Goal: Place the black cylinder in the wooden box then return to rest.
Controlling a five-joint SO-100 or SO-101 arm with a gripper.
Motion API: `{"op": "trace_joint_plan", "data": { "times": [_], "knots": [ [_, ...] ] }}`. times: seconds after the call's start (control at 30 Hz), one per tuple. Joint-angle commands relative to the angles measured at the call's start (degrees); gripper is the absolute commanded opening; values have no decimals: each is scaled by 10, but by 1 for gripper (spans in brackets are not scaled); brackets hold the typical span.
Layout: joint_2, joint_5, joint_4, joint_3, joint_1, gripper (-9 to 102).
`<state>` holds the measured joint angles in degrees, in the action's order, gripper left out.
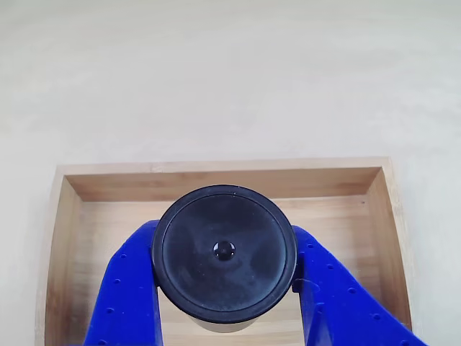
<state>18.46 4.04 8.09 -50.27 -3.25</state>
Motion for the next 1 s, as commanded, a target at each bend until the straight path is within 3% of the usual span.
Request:
{"op": "trace_joint_plan", "data": {
  "times": [0.0,0.97],
  "knots": [
    [-21,-1,-35,54,-6,18],
    [-149,4,-76,120,-1,18]
  ]
}}
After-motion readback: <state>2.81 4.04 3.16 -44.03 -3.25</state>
